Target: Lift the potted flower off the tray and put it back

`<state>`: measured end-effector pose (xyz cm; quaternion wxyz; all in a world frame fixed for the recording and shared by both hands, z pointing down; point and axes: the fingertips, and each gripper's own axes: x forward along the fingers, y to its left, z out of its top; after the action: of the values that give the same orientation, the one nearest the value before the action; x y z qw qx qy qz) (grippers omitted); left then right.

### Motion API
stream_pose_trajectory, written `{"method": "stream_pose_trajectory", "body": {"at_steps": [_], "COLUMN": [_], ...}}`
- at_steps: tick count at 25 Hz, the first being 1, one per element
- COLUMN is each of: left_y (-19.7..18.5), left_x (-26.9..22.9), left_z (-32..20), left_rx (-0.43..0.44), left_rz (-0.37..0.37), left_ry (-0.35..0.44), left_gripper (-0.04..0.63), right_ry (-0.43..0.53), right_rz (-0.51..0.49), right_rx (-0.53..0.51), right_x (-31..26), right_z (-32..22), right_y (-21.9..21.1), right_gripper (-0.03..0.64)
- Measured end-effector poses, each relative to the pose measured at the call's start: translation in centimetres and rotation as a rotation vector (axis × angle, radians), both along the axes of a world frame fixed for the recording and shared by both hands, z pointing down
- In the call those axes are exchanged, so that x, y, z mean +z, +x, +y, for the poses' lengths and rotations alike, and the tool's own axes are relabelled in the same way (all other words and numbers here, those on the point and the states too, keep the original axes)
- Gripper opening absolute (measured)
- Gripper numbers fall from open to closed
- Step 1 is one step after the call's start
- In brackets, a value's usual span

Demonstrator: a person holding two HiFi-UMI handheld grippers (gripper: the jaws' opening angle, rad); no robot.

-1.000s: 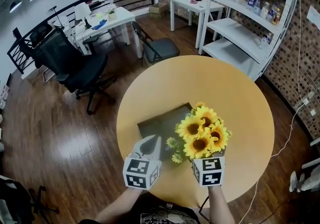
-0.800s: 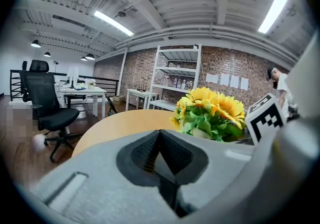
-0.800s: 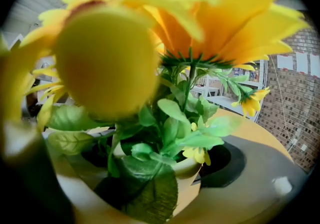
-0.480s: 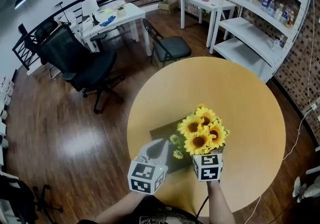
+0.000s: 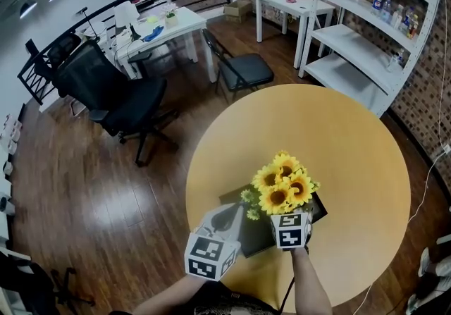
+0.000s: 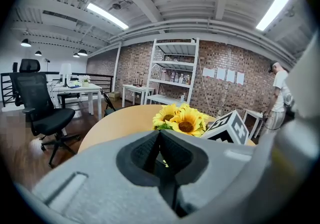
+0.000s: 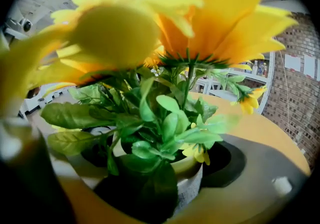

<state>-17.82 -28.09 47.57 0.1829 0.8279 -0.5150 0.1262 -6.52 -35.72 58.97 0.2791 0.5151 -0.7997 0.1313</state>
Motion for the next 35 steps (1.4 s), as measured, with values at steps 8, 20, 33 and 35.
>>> {"method": "stream_pose_trajectory", "body": {"at_steps": [8, 20, 33, 35], "left_y": [-0.3, 0.6, 5.0, 5.9], "left_x": [0.7, 0.9, 0.1, -0.2], "left_z": [-0.1, 1.2, 5.3, 6.1], "left_rx": [0.006, 0.007, -0.049, -0.056], "left_rz": [-0.006, -0.001, 0.033, 0.036], "left_ry": [-0.010, -0.007, -0.004, -0.004], "left_gripper": [0.003, 0.003, 0.003, 0.003], "right_ry": [-0.034, -0.054, -0.028, -0.021], "right_rz": [-0.002, -0.034, -0.057, -0.072], "right_rx": [0.001, 0.004, -0.022, -0.032], "right_x": [1.8, 1.4, -3.0, -4.2], "right_z": [-0.9, 0.1, 6.6, 8.2], "right_y": [-0.2, 0.3, 4.1, 4.6], "right_gripper": [0.503, 0.520, 0.441, 0.377]}}
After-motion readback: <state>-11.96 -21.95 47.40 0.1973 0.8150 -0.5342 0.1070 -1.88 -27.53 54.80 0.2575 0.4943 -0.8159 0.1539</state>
